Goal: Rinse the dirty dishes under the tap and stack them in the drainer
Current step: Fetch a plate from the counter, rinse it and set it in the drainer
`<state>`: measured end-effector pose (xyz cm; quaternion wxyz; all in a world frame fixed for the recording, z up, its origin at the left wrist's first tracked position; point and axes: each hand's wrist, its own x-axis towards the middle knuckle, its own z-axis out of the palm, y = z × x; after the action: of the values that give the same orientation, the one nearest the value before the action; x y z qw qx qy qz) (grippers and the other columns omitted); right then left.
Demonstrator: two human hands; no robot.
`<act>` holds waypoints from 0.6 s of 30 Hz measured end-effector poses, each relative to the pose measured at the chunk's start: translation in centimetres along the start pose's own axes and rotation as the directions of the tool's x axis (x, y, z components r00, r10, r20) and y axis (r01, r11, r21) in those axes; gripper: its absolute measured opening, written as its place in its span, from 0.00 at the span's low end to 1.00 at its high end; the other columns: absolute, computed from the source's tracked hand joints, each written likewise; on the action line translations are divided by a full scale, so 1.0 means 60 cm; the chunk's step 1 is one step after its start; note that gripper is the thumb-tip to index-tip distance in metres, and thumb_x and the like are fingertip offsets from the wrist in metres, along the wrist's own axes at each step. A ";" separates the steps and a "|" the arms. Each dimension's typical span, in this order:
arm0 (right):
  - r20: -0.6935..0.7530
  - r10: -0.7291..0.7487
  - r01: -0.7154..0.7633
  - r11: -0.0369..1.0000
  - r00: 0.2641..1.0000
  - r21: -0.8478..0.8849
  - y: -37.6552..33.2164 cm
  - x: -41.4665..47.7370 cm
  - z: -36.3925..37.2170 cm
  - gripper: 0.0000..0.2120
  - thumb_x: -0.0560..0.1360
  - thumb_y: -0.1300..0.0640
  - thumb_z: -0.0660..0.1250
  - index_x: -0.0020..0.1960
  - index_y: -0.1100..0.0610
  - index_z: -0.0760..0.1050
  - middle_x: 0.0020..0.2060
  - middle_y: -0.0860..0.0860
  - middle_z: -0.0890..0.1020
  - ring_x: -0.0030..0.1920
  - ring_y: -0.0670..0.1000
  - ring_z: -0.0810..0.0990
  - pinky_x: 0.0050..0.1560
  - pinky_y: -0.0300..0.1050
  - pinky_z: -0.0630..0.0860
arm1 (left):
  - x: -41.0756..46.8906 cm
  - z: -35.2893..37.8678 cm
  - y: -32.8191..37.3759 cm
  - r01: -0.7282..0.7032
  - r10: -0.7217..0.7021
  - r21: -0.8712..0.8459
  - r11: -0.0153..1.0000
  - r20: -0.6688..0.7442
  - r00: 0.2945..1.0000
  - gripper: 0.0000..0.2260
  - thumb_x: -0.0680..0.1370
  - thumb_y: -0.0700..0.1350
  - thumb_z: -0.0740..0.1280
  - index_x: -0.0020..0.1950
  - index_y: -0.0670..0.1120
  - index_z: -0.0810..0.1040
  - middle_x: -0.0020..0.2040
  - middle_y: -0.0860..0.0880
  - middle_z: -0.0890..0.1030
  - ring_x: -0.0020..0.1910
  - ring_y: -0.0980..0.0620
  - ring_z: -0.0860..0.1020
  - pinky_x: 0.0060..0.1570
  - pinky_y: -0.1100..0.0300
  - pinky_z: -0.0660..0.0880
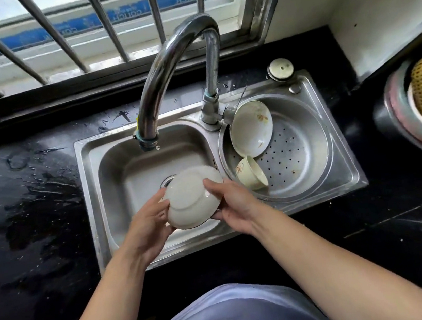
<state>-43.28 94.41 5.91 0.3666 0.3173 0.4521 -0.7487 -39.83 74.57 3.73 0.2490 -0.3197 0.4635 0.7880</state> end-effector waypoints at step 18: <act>0.011 -0.163 -0.052 -0.380 0.987 -0.923 -0.220 -0.111 -0.328 0.10 0.80 0.46 0.66 0.56 0.50 0.78 0.50 0.53 0.81 0.52 0.58 0.81 0.54 0.54 0.79 | 0.043 0.240 -0.223 -0.495 -0.010 0.798 -0.345 0.524 0.851 0.31 0.75 0.46 0.64 0.79 0.52 0.68 0.82 0.41 0.63 0.80 0.39 0.61 0.78 0.44 0.60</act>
<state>-47.94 118.34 9.49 0.3989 -0.1026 0.9105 -0.0369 -36.28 93.58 -0.54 0.2896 0.2491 0.9078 0.1732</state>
